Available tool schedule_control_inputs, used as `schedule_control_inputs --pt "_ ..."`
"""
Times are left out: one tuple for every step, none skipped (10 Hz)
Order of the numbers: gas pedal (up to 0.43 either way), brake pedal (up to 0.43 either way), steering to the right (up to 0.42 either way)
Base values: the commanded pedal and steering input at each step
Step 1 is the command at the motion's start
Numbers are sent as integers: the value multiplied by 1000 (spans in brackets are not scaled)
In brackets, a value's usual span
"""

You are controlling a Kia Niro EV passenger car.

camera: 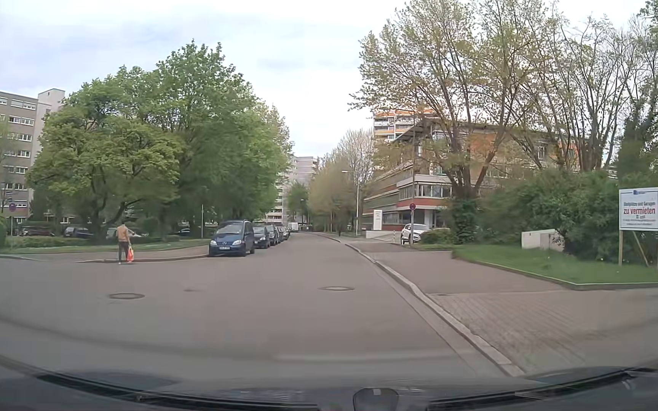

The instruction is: Follow the waypoints while adhering to traffic rules and regulations

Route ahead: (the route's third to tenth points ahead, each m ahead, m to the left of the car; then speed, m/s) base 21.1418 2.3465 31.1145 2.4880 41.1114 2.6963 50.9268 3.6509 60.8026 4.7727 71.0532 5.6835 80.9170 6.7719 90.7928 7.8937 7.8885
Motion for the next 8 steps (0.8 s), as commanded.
schedule_control_inputs --pt "47 0 -4" --pt "47 0 -4" --pt "47 0 -4" --pt "47 0 -4" --pt "47 0 -4" --pt "47 0 -4" --pt "47 0 -4" --pt "47 0 -4"
